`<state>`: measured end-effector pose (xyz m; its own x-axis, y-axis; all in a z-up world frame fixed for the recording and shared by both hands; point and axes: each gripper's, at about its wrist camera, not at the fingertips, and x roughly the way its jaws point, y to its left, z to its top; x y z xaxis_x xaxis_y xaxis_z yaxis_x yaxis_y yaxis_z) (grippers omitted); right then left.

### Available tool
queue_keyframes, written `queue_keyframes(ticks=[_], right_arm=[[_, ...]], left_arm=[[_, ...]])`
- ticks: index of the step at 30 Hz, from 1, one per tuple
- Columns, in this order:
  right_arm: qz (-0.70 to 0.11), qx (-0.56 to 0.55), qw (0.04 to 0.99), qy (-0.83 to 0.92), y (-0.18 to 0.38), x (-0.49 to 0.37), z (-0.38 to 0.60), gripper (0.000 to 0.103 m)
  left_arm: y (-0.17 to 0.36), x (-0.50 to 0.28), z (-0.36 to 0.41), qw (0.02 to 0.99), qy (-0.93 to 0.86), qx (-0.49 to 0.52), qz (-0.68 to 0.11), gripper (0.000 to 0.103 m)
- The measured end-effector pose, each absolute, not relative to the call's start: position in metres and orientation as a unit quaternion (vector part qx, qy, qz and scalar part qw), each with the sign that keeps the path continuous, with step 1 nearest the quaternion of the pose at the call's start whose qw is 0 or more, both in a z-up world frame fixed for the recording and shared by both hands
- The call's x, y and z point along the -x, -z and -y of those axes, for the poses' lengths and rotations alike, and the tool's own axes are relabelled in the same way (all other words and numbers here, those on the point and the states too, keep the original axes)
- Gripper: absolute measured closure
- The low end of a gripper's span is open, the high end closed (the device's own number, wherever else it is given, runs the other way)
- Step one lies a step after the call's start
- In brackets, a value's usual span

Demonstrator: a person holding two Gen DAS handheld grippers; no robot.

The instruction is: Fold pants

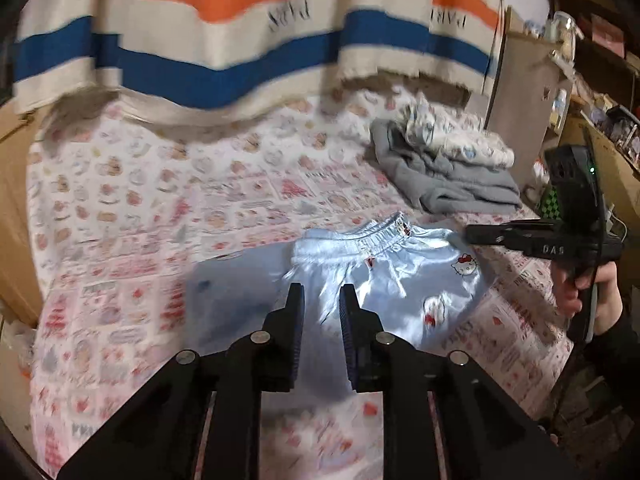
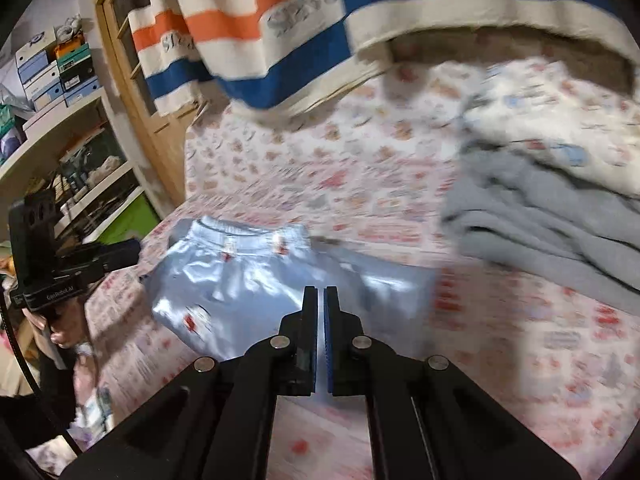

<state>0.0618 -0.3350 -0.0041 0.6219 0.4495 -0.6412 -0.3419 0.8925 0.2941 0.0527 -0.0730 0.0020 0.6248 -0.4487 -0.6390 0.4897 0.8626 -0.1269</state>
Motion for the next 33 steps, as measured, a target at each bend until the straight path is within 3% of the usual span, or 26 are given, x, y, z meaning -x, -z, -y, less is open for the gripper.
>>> queue_keyframes(ticks=[4, 10, 13, 14, 15, 17, 18, 19, 28, 31, 33], right_arm=[[-0.426, -0.065, 0.879, -0.206, 0.028, -0.088, 0.312, 0.101], [-0.44, -0.061, 0.877, -0.181, 0.047, -0.1, 0.317, 0.101], [-0.432, -0.053, 0.883, -0.176, 0.04, -0.092, 0.323, 0.101], [-0.422, -0.047, 0.891, -0.163, 0.035, -0.086, 0.328, 0.1], [-0.405, -0.037, 0.902, -0.144, 0.028, -0.079, 0.334, 0.089], [-0.365, -0.026, 0.923, -0.116, 0.017, -0.064, 0.348, 0.042], [-0.347, -0.027, 0.931, -0.109, 0.013, -0.057, 0.356, 0.008], [-0.341, -0.029, 0.933, -0.108, 0.012, -0.054, 0.361, 0.005], [-0.401, -0.138, 0.896, -0.133, 0.034, -0.075, 0.395, 0.005], [-0.407, -0.141, 0.89, -0.149, 0.039, -0.08, 0.391, 0.005], [-0.408, -0.162, 0.883, -0.166, 0.041, -0.083, 0.393, 0.005]], left_arm=[[0.02, -0.091, 0.088, 0.891, 0.233, -0.037, -0.387, 0.086], [0.05, -0.121, 0.086, 0.874, 0.214, -0.028, -0.436, 0.086], [0.04, -0.109, 0.081, 0.884, 0.211, -0.036, -0.416, 0.086], [0.029, -0.099, 0.077, 0.894, 0.211, -0.042, -0.393, 0.08], [0.019, -0.089, 0.071, 0.903, 0.209, -0.048, -0.372, 0.061], [0.001, -0.07, 0.056, 0.92, 0.196, -0.047, -0.338, 0.029], [-0.003, -0.067, 0.048, 0.923, 0.187, -0.043, -0.334, 0.028], [-0.005, -0.065, 0.042, 0.922, 0.182, -0.039, -0.34, 0.028], [0.031, -0.082, 0.009, 0.895, 0.16, 0.046, -0.415, 0.028], [0.028, -0.073, 0.016, 0.902, 0.17, 0.038, -0.396, 0.029], [0.019, -0.067, 0.025, 0.904, 0.198, 0.037, -0.378, 0.036]])
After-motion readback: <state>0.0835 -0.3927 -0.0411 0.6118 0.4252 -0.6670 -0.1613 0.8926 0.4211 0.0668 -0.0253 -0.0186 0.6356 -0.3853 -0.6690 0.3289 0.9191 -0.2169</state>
